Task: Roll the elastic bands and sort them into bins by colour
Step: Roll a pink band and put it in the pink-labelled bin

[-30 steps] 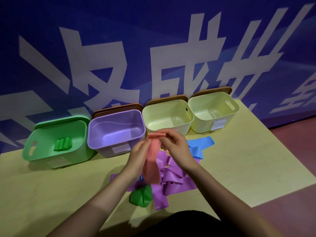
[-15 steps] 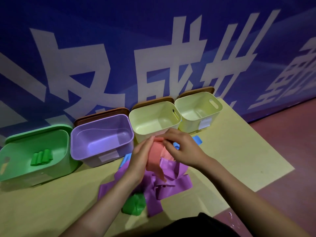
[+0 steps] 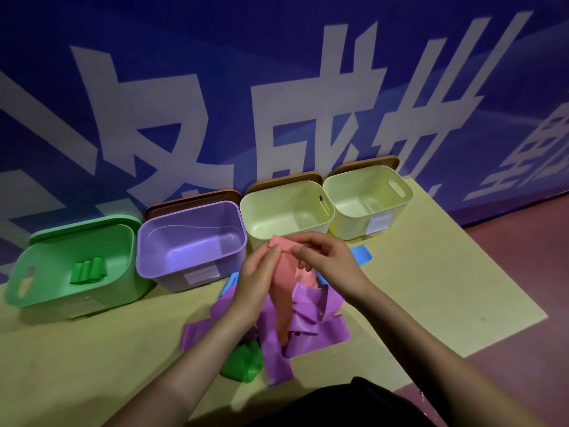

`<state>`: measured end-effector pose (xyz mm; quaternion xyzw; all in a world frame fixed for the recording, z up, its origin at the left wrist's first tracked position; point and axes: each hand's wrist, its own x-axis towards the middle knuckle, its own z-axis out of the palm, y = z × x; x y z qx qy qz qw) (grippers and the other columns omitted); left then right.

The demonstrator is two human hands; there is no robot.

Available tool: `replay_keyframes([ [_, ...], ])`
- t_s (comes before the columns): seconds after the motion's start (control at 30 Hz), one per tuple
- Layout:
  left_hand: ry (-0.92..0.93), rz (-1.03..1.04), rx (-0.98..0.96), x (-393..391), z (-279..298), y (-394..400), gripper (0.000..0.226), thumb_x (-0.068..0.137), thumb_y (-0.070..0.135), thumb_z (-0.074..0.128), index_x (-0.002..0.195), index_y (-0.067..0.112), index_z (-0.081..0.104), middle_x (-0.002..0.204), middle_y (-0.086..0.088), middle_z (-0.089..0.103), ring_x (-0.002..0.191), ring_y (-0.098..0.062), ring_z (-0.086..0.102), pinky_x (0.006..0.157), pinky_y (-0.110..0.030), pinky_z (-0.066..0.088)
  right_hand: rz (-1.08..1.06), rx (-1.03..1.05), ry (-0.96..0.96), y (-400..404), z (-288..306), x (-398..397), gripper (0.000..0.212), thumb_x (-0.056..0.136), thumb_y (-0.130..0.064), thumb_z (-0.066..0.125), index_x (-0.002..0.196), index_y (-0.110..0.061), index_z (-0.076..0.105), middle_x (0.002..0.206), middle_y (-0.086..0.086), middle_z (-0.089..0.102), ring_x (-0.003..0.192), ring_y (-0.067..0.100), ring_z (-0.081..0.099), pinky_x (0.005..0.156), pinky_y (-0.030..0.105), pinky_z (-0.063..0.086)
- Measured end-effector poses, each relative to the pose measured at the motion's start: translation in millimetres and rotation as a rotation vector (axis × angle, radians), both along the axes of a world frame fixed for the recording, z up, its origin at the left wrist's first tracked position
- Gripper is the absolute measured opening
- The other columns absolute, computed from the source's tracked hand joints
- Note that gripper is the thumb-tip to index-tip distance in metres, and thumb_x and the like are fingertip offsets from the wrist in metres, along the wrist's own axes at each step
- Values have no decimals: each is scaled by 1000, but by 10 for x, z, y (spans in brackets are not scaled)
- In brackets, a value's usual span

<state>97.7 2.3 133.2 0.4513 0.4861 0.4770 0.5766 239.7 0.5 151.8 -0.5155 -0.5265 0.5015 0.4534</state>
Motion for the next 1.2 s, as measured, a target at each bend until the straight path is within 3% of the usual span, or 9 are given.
replay_keyframes([
  [0.17, 47, -20, 65, 45, 41, -26, 20, 98, 9, 46, 93, 15, 64, 83, 1, 65, 73, -2, 59, 65, -13, 45, 15, -1, 1, -3, 29, 70, 19, 88, 0, 63, 106, 1, 68, 64, 3, 59, 56, 7, 53, 58, 16, 43],
  [0.27, 94, -32, 99, 115, 55, -29, 21, 98, 8, 47, 91, 16, 64, 74, 10, 64, 67, 4, 56, 62, -10, 42, 3, 7, -14, -8, 35, 127, 16, 87, -1, 64, 102, 1, 69, 72, 9, 61, 60, 10, 55, 60, 19, 44],
  [0.43, 109, -81, 156, 224, 85, -30, 28, 100, 13, 43, 94, 18, 69, 83, 17, 71, 81, 4, 61, 74, -10, 44, -8, 15, -16, -32, 66, 236, 13, 86, -1, 66, 98, -2, 70, 63, -6, 60, 59, 6, 54, 61, 17, 44],
  [0.5, 114, -47, 143, 276, 71, -14, 26, 100, 15, 44, 90, 19, 68, 73, 17, 67, 72, 3, 57, 68, -12, 44, -11, 6, -18, -39, 80, 285, 13, 86, -2, 66, 97, -5, 70, 60, -12, 59, 60, 4, 54, 63, 17, 44],
  [0.67, 138, -65, 154, 415, 70, 8, 26, 100, 10, 44, 82, 16, 62, 60, 17, 60, 60, 5, 50, 60, -12, 40, -84, -27, 37, -69, 142, 405, 10, 89, -5, 62, 83, -10, 69, 53, -7, 57, 52, 6, 53, 57, 18, 43],
  [0.9, 151, -146, 166, 563, 116, 10, 26, 99, 15, 47, 86, 19, 69, 83, 0, 67, 77, -4, 58, 74, -20, 46, -152, -14, -1, -130, 147, 550, 9, 85, -5, 68, 78, -9, 68, 64, 6, 60, 55, 8, 53, 57, 17, 43],
  [1.03, 222, -145, 237, 632, 146, 34, 30, 99, 12, 49, 83, 23, 71, 76, 11, 70, 72, 0, 59, 71, -19, 46, -160, 5, 8, -171, 150, 614, 5, 85, -10, 70, 81, -9, 69, 62, -1, 60, 56, 7, 55, 58, 16, 44],
  [1.2, 209, -207, 276, 717, 171, 13, 33, 100, 13, 46, 88, 24, 74, 92, 7, 75, 92, -10, 67, 86, -24, 50, -163, 57, -1, -234, 142, 678, 12, 82, -8, 72, 74, -15, 66, 59, -12, 60, 59, 5, 55, 60, 15, 43],
])
